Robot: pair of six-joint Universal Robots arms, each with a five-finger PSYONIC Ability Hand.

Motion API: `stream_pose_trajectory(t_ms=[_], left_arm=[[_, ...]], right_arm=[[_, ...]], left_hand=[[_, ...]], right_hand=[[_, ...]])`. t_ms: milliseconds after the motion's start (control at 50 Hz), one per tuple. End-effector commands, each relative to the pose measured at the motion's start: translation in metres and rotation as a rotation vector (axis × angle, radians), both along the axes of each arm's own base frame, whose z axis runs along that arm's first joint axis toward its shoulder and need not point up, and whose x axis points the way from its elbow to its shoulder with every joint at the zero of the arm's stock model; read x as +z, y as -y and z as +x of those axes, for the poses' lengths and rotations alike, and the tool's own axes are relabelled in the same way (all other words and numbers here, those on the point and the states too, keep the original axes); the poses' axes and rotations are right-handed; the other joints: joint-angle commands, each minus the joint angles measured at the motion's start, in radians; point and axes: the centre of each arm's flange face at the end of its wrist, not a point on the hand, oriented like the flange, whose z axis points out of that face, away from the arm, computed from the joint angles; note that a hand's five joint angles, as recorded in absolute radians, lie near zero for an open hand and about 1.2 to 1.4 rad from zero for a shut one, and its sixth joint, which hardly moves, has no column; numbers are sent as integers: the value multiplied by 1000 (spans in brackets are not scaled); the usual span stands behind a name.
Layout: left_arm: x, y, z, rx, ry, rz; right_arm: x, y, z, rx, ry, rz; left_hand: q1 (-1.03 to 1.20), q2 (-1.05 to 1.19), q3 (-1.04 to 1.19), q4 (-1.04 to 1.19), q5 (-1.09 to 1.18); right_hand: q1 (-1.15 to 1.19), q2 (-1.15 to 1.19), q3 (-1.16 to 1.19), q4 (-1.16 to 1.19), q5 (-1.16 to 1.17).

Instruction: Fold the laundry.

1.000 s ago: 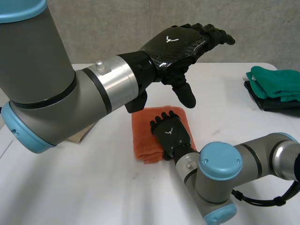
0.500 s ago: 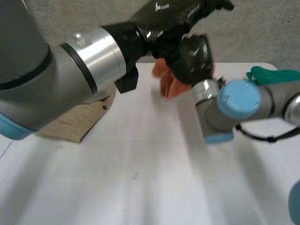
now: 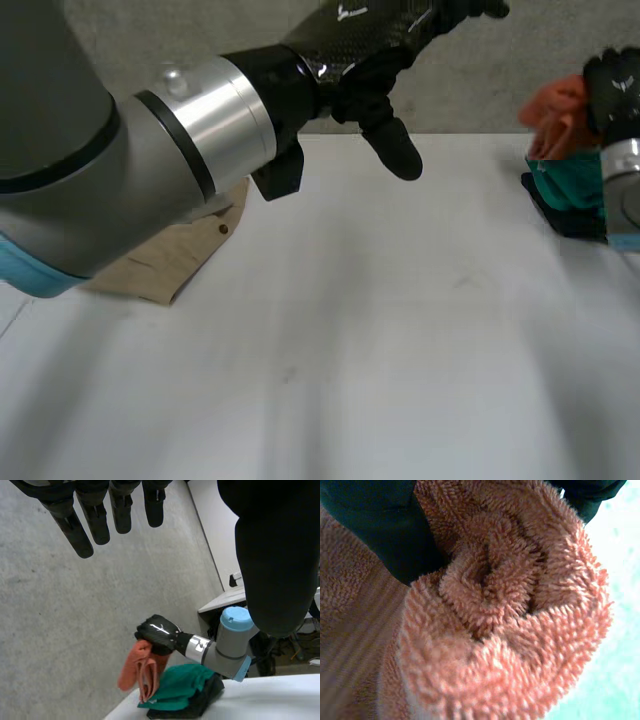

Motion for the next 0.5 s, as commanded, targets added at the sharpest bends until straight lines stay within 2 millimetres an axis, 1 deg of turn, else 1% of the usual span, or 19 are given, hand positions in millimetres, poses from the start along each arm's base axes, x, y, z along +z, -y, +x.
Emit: stream_pose_trajectory(t_ms=[20, 60, 80, 160, 380, 420, 440, 500], left_arm=[[-12, 3, -5, -5, 21, 21], [-13, 3, -6, -6, 23, 23], [-15, 3, -6, -8, 29, 29], [-16, 2, -6, -9, 33, 30], [-16, 2, -3, -1, 35, 35], [-16, 2, -3, -1, 35, 35], [-16, 2, -3, -3, 36, 35], [-17, 1, -2, -1, 37, 37]], right_arm=[[-54, 6, -45, -22, -34, 97], [-61, 4, -51, -21, -42, 122], [-68, 2, -58, -20, -48, 147], [-73, -7, -71, -7, -52, 190], [-58, -25, -92, 18, -14, 108], [-59, -28, -94, 11, -7, 113], [-59, -29, -95, 6, -3, 117], [-57, -32, -97, -5, 3, 128]], left_hand=[[-18, -29, -35, -22, -49], [-18, -29, -35, -22, -49], [-18, -29, -35, -22, -49], [-18, -29, -35, -22, -49], [-18, -29, -35, -22, -49], [-18, -29, -35, -22, -49], [-18, -29, -35, -22, -49], [-18, -29, -35, -22, -49]], right_hand=[[353, 359, 228, 202, 267], [353, 359, 228, 202, 267], [353, 359, 228, 202, 267], [353, 359, 228, 202, 267], [353, 359, 228, 202, 267], [-156, -150, -280, -307, -242], [-603, -597, -727, -754, -689], [-868, -862, -993, -1019, -954]])
